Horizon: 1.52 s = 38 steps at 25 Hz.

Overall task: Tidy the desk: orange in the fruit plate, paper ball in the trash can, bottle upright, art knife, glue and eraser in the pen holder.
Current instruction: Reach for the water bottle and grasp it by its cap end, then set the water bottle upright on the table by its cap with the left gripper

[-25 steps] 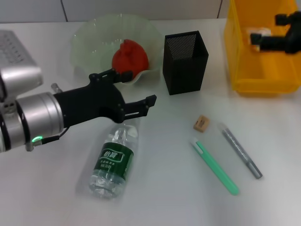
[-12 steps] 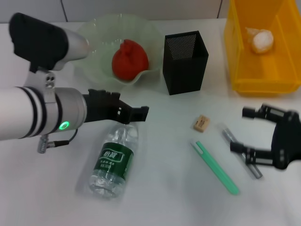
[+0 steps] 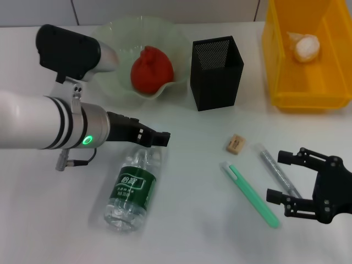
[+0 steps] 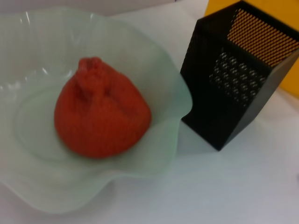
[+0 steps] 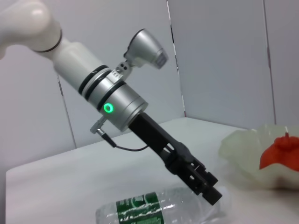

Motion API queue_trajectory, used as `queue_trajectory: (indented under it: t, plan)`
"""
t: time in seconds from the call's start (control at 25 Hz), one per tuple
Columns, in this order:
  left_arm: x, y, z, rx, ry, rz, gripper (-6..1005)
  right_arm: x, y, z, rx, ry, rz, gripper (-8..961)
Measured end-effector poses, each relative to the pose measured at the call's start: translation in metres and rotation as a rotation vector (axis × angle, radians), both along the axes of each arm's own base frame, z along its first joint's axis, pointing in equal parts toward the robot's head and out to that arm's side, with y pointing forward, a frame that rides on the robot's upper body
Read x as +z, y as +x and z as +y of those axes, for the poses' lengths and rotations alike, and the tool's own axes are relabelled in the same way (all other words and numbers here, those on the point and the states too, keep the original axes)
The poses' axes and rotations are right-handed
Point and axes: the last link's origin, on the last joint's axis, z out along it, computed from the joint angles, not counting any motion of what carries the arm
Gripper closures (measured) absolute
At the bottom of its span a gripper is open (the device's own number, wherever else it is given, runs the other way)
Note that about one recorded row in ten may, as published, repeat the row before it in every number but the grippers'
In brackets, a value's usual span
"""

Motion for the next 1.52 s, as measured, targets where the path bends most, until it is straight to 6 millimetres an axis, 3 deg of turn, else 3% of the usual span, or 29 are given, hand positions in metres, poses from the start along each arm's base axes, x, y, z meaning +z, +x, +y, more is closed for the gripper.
queue_trajectory:
  t: [0.8,0.92,1.0,1.48,1.52]
  plan:
    - [-0.014,0.0,0.015,0.002,-0.094,0.094,261,-0.002,0.002,0.001,-0.009,-0.021,-0.006,114]
    - [-0.012,0.008,0.015,-0.025,-0.094,0.096,480,-0.001,0.002,0.001,-0.013,-0.017,-0.003,114]
    - [-0.012,0.008,0.015,-0.025,-0.094,0.096,506,0.0,0.003,0.001,-0.015,-0.012,-0.001,114]
    - [0.02,0.018,0.002,-0.225,-0.067,0.034,545,0.004,0.004,0.003,-0.029,0.002,0.008,114]
    - [0.036,0.013,-0.002,-0.329,-0.041,-0.054,545,0.004,0.003,0.004,-0.029,-0.001,0.01,114]
